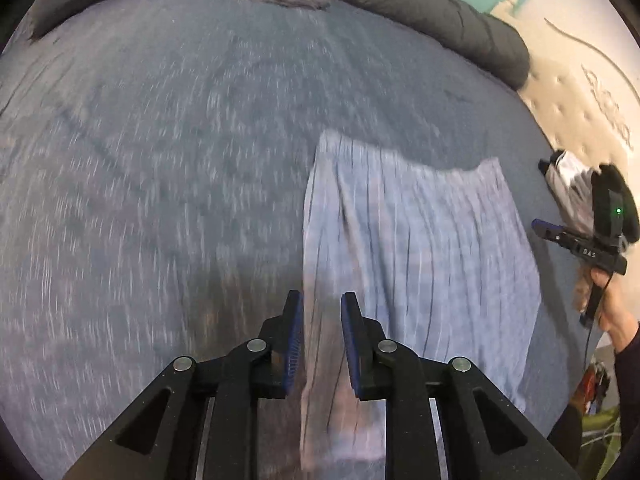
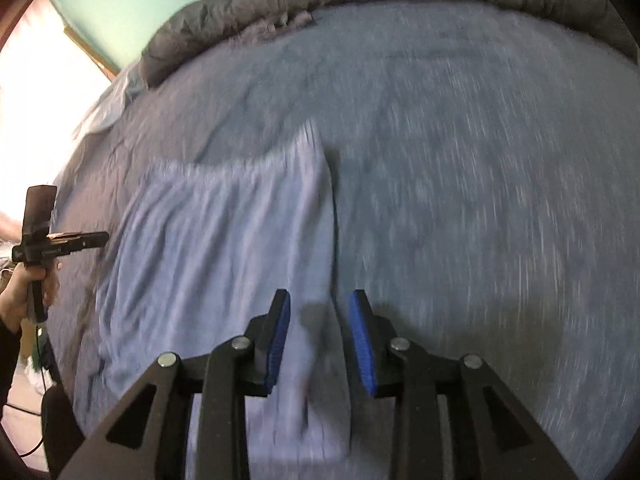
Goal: Fold clothes
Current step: 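Lower the shorts onto the bed with both grippers and open them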
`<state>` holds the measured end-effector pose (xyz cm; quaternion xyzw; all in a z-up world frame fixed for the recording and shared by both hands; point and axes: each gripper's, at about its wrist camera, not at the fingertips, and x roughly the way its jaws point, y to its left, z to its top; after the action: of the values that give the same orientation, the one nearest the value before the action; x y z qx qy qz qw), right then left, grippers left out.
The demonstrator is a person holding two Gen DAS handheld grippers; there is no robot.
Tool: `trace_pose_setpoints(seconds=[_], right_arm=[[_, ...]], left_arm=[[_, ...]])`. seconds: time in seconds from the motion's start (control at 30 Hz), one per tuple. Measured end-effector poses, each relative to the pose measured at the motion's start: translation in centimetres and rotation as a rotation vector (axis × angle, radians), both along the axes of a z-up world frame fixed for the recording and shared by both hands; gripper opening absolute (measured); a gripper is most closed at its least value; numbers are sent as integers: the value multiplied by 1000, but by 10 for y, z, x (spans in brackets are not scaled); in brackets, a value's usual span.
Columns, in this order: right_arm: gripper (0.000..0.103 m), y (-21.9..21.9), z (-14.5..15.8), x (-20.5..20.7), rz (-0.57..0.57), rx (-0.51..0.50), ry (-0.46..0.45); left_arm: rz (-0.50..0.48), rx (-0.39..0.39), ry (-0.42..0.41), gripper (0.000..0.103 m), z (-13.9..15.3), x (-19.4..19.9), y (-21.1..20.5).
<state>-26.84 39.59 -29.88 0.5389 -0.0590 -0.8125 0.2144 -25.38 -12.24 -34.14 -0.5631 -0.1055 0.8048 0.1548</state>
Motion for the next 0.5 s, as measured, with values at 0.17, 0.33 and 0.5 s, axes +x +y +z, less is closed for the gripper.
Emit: trace_pose_setpoints(seconds=[0.17, 0.33, 0.5], right_arm=[[31, 13, -6, 27, 3, -3, -44], [31, 17, -13, 35, -12, -1, -81], [27, 9, -26, 39, 15, 27, -105]], left_arm=[[19, 31, -45, 21, -10, 24, -4], [18, 42, -58, 21, -14, 42, -4], [11, 13, -71, 16, -20, 49, -2]])
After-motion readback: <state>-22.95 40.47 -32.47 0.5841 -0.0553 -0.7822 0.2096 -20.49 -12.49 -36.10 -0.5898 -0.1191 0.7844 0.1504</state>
